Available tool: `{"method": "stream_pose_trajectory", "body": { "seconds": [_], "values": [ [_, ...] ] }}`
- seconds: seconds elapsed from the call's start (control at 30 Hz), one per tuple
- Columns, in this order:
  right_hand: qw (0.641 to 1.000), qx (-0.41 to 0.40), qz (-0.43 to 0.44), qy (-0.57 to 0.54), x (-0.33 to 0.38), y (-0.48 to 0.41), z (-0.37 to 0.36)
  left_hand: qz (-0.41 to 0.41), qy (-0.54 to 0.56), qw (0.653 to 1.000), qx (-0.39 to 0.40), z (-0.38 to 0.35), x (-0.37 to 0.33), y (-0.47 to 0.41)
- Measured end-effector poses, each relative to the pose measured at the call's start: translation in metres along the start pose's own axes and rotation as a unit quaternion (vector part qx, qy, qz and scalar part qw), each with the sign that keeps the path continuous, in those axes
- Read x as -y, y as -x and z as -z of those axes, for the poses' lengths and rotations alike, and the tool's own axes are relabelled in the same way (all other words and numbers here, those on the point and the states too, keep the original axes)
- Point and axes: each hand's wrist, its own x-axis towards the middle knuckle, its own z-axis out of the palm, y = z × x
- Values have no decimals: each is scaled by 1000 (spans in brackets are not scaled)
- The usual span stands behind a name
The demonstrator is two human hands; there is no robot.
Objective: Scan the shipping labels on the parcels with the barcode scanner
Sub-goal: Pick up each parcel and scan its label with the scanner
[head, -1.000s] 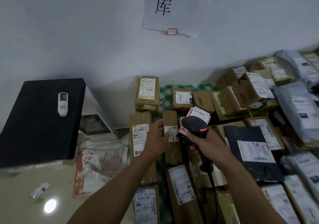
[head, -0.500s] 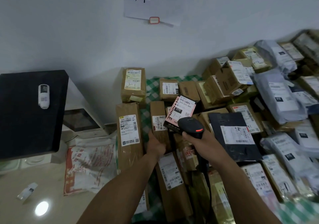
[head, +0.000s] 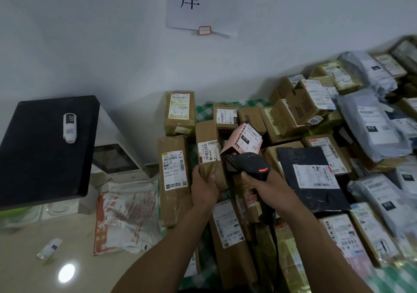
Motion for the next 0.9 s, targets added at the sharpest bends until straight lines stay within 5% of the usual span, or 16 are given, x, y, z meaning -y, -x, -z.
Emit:
{"method": "stream_pose_trajectory", "body": {
  "seconds": [0.53, 0.77, 0.9],
  "values": [
    [990, -69, 74, -101, 1, 28, -28, -147, 96, 981, 79, 57, -49, 105],
    [978, -57, 60, -190, 1, 48, -29, -77, 184, 966, 162, 77, -64, 109],
    [980, -31, 56, -187, 1, 57, -31, -81, 144, 971, 174, 92, -75, 108]
  ]
}}
